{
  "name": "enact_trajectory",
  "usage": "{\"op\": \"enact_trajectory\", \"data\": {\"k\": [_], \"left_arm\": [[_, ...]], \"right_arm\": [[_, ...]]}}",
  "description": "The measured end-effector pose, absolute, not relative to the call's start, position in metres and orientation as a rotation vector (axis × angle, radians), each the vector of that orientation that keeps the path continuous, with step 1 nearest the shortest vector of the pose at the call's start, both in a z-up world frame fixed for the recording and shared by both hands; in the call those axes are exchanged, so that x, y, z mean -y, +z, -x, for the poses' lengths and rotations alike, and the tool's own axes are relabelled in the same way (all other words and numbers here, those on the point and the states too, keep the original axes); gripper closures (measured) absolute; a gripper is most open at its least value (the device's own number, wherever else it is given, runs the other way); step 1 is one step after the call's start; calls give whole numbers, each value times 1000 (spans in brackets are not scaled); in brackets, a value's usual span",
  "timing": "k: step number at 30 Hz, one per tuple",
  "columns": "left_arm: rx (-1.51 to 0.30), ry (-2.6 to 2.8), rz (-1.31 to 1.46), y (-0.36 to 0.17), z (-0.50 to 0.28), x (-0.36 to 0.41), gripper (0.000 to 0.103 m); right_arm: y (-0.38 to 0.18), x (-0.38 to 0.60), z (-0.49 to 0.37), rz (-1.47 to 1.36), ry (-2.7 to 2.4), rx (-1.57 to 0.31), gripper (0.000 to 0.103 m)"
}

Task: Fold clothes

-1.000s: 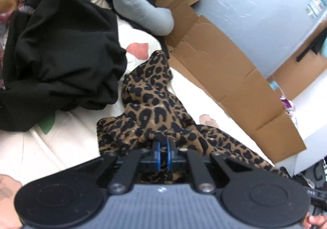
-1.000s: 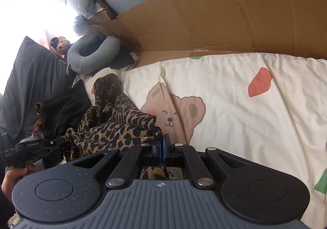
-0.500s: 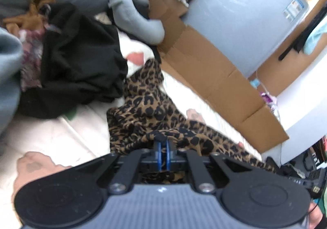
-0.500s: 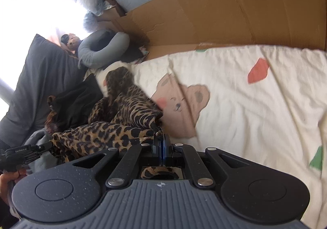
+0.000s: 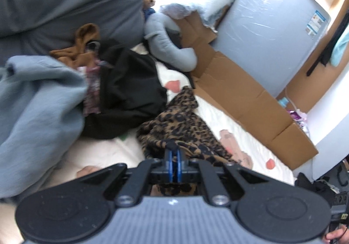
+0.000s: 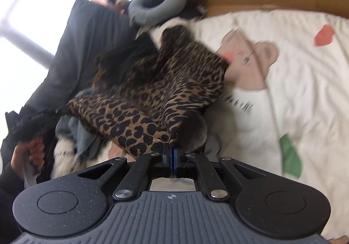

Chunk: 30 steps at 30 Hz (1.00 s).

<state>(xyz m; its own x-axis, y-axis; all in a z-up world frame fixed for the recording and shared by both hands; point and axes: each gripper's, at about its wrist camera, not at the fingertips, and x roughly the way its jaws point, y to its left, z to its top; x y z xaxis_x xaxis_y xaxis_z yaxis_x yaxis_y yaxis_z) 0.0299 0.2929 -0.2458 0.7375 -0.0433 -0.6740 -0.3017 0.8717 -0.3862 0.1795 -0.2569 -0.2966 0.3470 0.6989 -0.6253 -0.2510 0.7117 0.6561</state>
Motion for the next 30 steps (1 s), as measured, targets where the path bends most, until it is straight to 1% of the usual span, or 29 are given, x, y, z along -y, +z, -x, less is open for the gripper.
{"op": "enact_trajectory", "data": {"k": [5, 9, 19, 22, 23, 24, 25, 27, 28, 29, 30], "left_arm": [[-771, 219, 504, -258, -11, -305, 101], [-812, 268, 527, -282, 1, -315, 103], [-947, 384, 594, -337, 22, -334, 103], [-978, 374, 640, -351, 17, -331, 103], [-985, 368, 656, -356, 15, -330, 101], [-988, 364, 675, -360, 13, -328, 96], [-990, 359, 694, -364, 11, -327, 92], [-990, 360, 736, -371, 8, -323, 86], [-992, 360, 755, -375, 6, -322, 80], [-993, 364, 774, -379, 5, -321, 77], [-993, 368, 791, -383, 3, -320, 72]], "right_arm": [[-307, 232, -164, -458, 737, -1118, 103], [-322, 217, -155, -415, 769, -1175, 103], [-354, 189, -137, -292, 783, -1320, 103], [-357, 189, -138, -280, 759, -1352, 101], [-357, 190, -138, -280, 749, -1360, 101], [-357, 192, -139, -280, 739, -1363, 100], [-356, 195, -141, -280, 729, -1365, 95], [-355, 200, -143, -284, 705, -1365, 89], [-355, 203, -145, -288, 691, -1362, 87], [-356, 205, -147, -296, 679, -1359, 86], [-356, 207, -150, -300, 669, -1355, 83]]}}
